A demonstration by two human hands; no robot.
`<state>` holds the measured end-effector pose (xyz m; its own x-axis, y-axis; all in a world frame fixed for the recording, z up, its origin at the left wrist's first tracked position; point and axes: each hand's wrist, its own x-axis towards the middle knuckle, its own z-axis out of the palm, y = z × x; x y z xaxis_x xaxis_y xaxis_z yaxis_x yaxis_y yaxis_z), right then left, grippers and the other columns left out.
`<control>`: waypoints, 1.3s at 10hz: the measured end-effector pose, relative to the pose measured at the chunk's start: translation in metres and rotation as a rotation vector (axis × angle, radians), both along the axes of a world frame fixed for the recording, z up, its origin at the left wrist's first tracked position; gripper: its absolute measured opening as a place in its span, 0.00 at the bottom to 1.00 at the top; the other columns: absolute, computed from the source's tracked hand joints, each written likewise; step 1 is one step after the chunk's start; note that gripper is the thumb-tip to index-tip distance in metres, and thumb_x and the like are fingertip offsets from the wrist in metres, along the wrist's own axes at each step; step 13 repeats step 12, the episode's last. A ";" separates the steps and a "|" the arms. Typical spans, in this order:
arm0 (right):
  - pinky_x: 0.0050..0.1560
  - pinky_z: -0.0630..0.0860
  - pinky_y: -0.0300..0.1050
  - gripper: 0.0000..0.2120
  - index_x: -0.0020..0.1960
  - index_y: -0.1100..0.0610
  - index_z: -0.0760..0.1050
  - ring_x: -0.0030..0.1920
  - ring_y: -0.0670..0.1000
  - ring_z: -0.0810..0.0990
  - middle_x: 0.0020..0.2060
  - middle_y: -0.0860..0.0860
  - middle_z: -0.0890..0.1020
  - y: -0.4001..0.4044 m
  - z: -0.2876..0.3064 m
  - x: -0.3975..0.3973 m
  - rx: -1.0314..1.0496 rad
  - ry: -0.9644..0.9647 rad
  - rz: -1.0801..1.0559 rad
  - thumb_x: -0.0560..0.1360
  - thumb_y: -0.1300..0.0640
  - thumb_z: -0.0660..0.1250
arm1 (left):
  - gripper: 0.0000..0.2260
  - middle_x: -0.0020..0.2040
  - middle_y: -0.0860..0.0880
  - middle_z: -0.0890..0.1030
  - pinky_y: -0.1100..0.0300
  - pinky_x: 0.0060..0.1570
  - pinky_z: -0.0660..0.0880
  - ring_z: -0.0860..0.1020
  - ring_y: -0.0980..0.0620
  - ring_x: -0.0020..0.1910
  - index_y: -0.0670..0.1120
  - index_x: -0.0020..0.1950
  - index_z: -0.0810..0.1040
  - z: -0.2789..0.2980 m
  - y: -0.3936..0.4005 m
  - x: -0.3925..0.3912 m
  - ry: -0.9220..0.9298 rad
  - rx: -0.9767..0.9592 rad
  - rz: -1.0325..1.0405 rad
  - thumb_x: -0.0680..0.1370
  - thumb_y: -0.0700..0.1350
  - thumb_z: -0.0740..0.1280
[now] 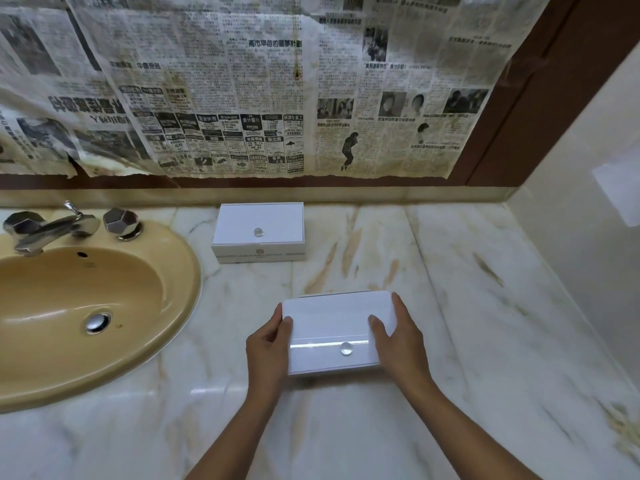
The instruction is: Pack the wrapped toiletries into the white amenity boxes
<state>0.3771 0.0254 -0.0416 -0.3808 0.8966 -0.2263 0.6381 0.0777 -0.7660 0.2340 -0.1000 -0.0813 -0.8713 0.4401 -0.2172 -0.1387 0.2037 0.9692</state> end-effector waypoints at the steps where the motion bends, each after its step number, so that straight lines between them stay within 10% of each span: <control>1: 0.68 0.63 0.44 0.29 0.77 0.51 0.55 0.72 0.53 0.64 0.74 0.50 0.65 0.030 0.006 -0.004 0.013 -0.014 -0.033 0.80 0.50 0.61 | 0.14 0.56 0.57 0.82 0.75 0.40 0.73 0.79 0.61 0.48 0.46 0.66 0.77 0.005 0.032 -0.005 0.005 0.023 -0.050 0.81 0.44 0.64; 5: 0.67 0.65 0.47 0.29 0.77 0.53 0.56 0.71 0.55 0.67 0.72 0.54 0.68 0.164 0.019 -0.059 0.052 -0.073 -0.086 0.80 0.50 0.61 | 0.17 0.70 0.51 0.73 0.63 0.62 0.70 0.74 0.55 0.65 0.42 0.71 0.73 0.011 0.177 -0.058 0.056 0.021 -0.147 0.83 0.43 0.58; 7: 0.67 0.65 0.45 0.30 0.78 0.55 0.54 0.71 0.55 0.66 0.73 0.53 0.66 0.200 0.013 -0.087 0.020 -0.097 -0.078 0.80 0.51 0.61 | 0.18 0.70 0.47 0.73 0.82 0.36 0.63 0.70 0.74 0.33 0.40 0.72 0.69 0.009 0.219 -0.080 0.067 -0.075 -0.120 0.83 0.40 0.56; 9: 0.67 0.66 0.49 0.30 0.78 0.55 0.54 0.71 0.57 0.67 0.72 0.56 0.67 0.215 0.003 -0.102 0.019 -0.205 -0.066 0.80 0.49 0.60 | 0.18 0.69 0.48 0.75 0.59 0.58 0.70 0.75 0.47 0.63 0.44 0.72 0.71 0.010 0.237 -0.093 0.115 -0.294 -0.123 0.83 0.43 0.54; 13: 0.68 0.64 0.47 0.29 0.77 0.55 0.56 0.72 0.55 0.65 0.72 0.54 0.67 0.202 0.004 -0.086 0.069 -0.087 -0.051 0.79 0.51 0.62 | 0.19 0.72 0.46 0.71 0.58 0.66 0.65 0.70 0.47 0.70 0.43 0.75 0.67 0.040 0.205 -0.073 0.124 -0.277 -0.156 0.83 0.43 0.56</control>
